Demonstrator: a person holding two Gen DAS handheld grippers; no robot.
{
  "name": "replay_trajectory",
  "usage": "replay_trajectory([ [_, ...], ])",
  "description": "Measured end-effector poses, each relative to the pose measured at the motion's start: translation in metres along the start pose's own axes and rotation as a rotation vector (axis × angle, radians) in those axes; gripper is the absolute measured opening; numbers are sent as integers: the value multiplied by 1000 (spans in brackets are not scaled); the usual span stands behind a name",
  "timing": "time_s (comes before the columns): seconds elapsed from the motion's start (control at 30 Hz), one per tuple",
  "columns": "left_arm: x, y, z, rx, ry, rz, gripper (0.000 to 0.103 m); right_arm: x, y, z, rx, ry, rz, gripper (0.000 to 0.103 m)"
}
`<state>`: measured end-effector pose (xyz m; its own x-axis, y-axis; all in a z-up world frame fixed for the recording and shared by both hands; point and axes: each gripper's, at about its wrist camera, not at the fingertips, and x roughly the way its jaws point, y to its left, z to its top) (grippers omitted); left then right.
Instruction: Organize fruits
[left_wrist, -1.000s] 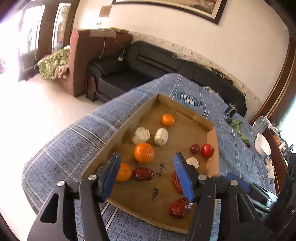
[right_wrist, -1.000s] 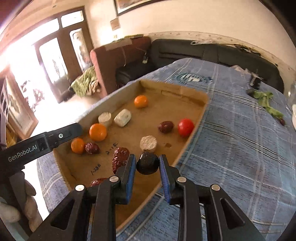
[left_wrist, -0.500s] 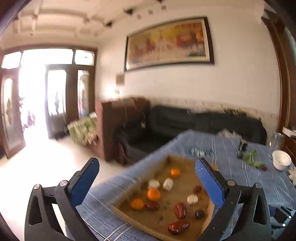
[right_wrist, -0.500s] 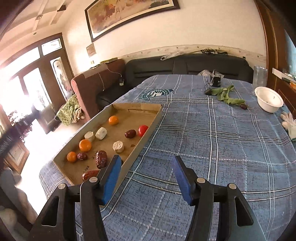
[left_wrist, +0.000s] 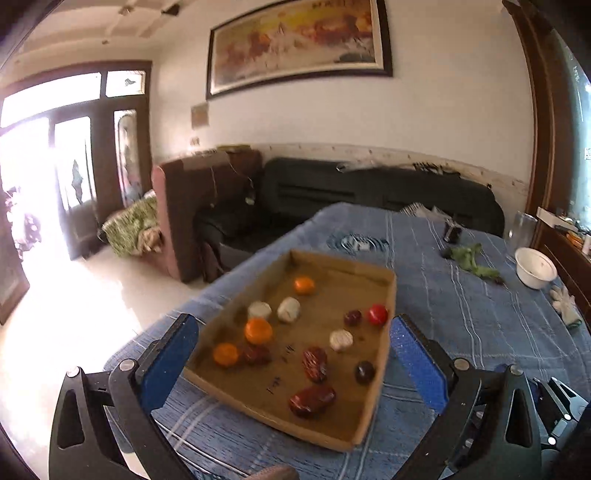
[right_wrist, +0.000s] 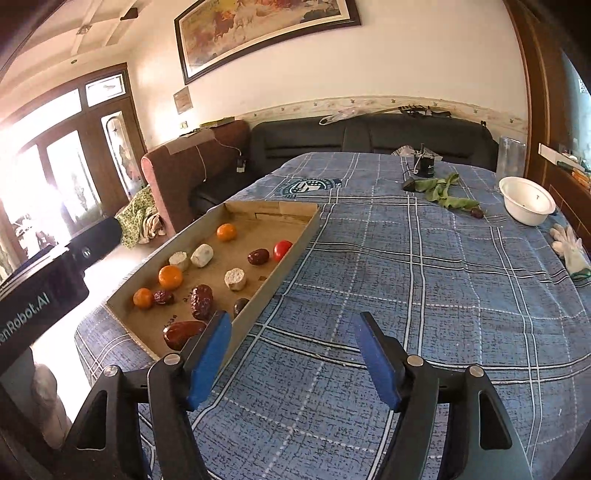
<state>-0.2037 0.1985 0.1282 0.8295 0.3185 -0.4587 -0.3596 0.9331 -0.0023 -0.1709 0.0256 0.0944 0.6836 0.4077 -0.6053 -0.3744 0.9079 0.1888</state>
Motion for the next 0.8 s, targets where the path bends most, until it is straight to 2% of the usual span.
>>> replay_trajectory([
  [0.43,15,7,-7,-36,75,-22,103,8,10,-4,-30,24,-8,79],
  [0.8,30,8,-15,-34,135,6,103,11,17,-8,-62,28,-38,83],
])
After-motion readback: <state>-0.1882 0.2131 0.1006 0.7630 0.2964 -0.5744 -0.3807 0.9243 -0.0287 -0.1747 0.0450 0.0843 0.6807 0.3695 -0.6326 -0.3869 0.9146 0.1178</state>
